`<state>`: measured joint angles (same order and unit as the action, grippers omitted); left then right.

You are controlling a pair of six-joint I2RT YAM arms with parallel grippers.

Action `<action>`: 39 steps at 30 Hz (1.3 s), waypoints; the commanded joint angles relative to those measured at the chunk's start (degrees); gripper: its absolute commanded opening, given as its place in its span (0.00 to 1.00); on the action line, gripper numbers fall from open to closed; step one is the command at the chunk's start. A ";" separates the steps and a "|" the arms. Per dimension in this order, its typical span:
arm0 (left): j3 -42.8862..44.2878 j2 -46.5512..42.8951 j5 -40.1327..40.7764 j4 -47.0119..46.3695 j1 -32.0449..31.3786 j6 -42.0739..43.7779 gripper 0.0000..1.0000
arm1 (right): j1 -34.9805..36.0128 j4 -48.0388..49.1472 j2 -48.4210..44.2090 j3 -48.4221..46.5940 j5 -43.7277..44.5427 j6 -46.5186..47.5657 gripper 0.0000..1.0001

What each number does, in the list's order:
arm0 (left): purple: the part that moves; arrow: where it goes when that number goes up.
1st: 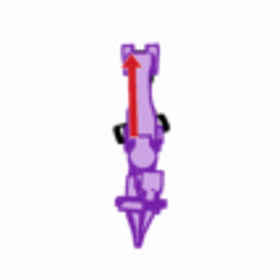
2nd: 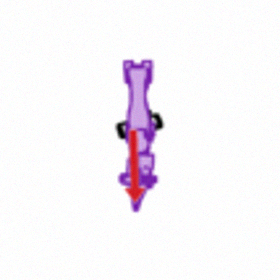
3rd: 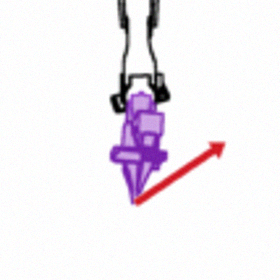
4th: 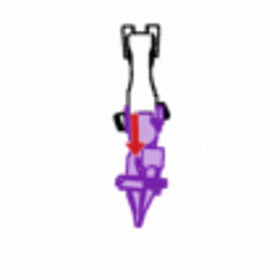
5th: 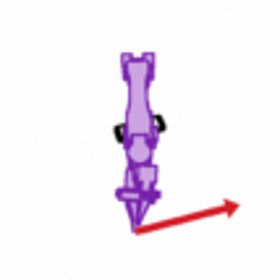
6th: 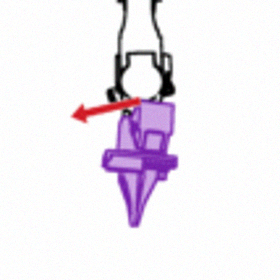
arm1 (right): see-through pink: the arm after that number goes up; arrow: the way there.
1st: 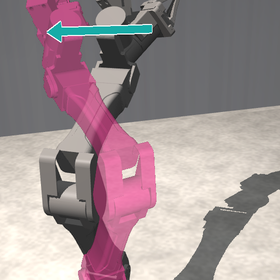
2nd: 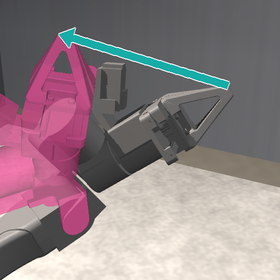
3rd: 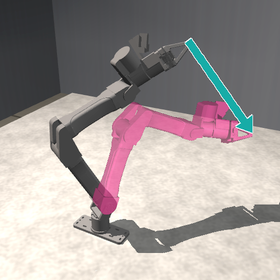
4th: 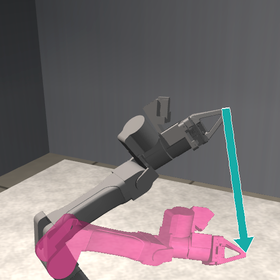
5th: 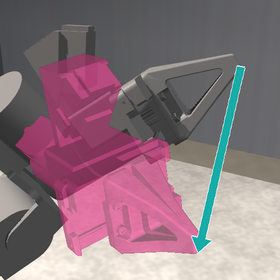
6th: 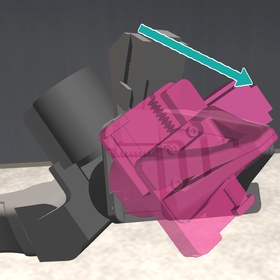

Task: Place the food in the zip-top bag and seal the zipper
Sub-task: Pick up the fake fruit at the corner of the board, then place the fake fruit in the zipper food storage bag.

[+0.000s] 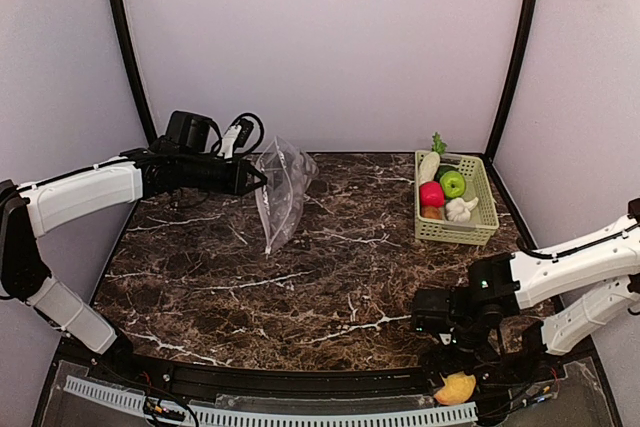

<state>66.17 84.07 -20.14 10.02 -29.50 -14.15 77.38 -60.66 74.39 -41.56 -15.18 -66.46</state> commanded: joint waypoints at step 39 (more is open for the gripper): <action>0.58 -0.72 -24.52 -8.45 0.05 -12.16 0.01 | -20.62 56.03 23.06 -46.77 -7.28 41.47 0.68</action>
<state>66.59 85.08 -40.93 4.62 -29.50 -23.83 58.78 -10.22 96.92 -88.64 -18.98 -24.10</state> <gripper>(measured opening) 0.010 0.768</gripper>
